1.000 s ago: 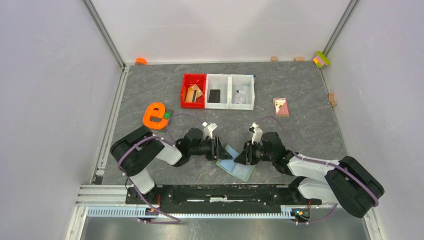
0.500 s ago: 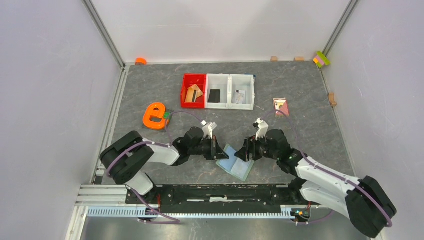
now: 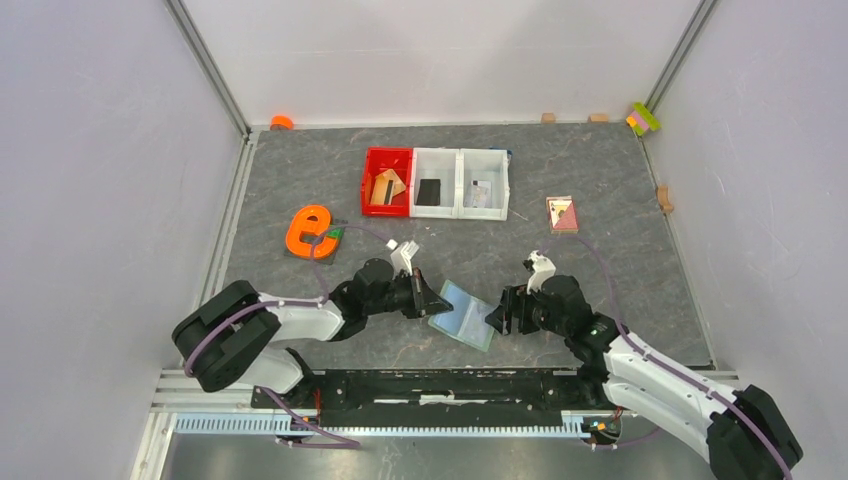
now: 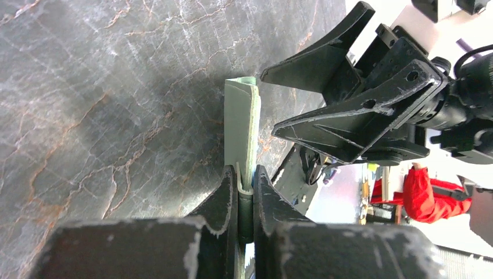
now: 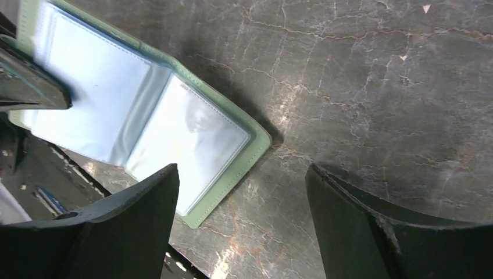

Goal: Take the credit cards out of the card holder
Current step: Remove the credit card from the card holder.

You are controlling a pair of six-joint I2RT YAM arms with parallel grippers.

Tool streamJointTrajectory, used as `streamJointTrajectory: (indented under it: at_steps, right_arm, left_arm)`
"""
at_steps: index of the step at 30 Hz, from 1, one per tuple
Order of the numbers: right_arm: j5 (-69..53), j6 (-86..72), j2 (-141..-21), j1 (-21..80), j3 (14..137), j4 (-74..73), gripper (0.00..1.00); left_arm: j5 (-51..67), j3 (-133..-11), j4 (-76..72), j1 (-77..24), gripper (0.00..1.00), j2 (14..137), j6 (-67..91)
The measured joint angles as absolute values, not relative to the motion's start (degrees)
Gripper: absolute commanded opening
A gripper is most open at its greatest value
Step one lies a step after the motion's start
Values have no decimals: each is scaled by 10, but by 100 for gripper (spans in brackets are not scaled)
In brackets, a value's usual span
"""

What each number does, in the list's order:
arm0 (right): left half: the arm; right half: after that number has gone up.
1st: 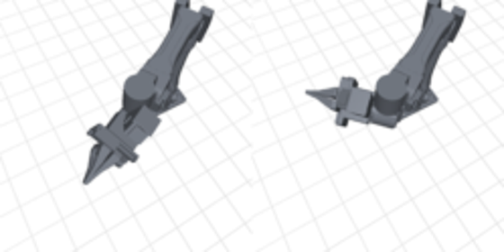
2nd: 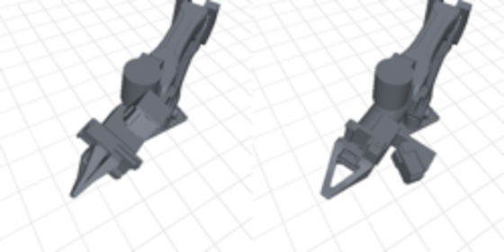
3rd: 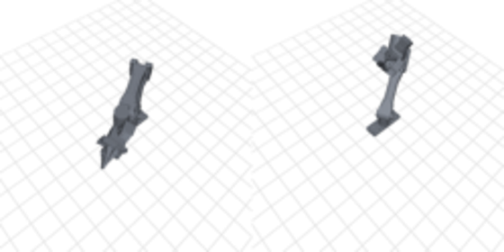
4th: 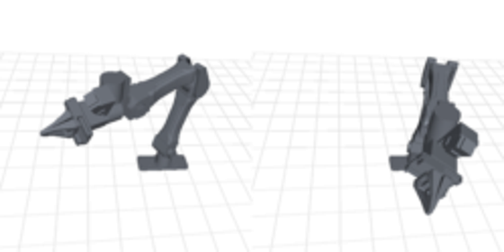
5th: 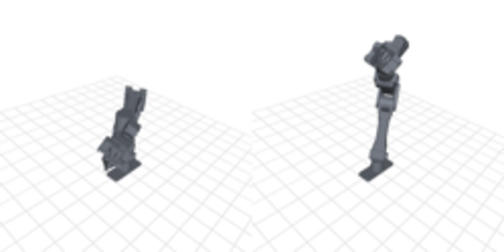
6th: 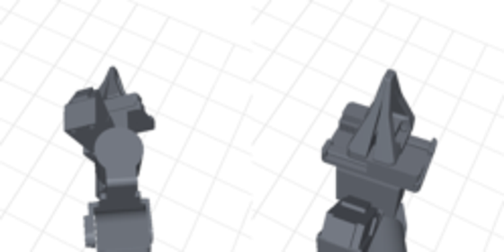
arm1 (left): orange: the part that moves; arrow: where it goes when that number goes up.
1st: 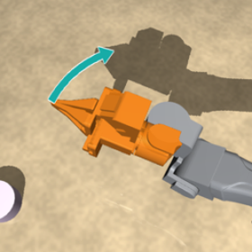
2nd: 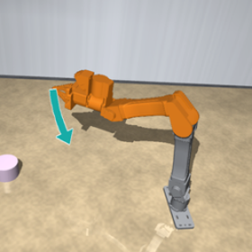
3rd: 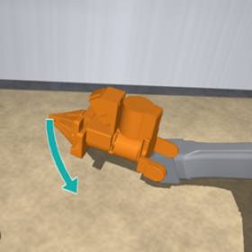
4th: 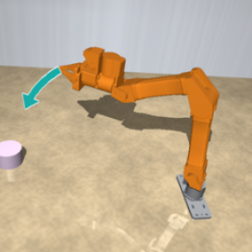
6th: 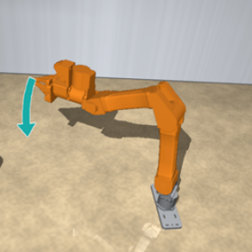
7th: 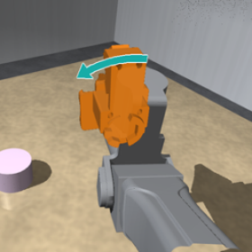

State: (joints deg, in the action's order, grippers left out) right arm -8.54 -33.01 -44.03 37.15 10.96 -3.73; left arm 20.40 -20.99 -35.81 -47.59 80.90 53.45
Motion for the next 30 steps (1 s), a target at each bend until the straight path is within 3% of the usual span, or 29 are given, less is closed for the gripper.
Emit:
streamJointTrajectory:
  at_steps: [9,17,30]
  right_arm:
    - [-89,-352,-355,365,78,-8,84]
    - [-107,-362,-356,362,78,27,83]
    - [-153,-432,-266,362,76,155,65]
  left_arm:
    - [200,-151,-447,-442,2,769,607]
    - [200,-149,-468,-433,2,687,642]
    - [201,-149,-457,-426,2,602,682]
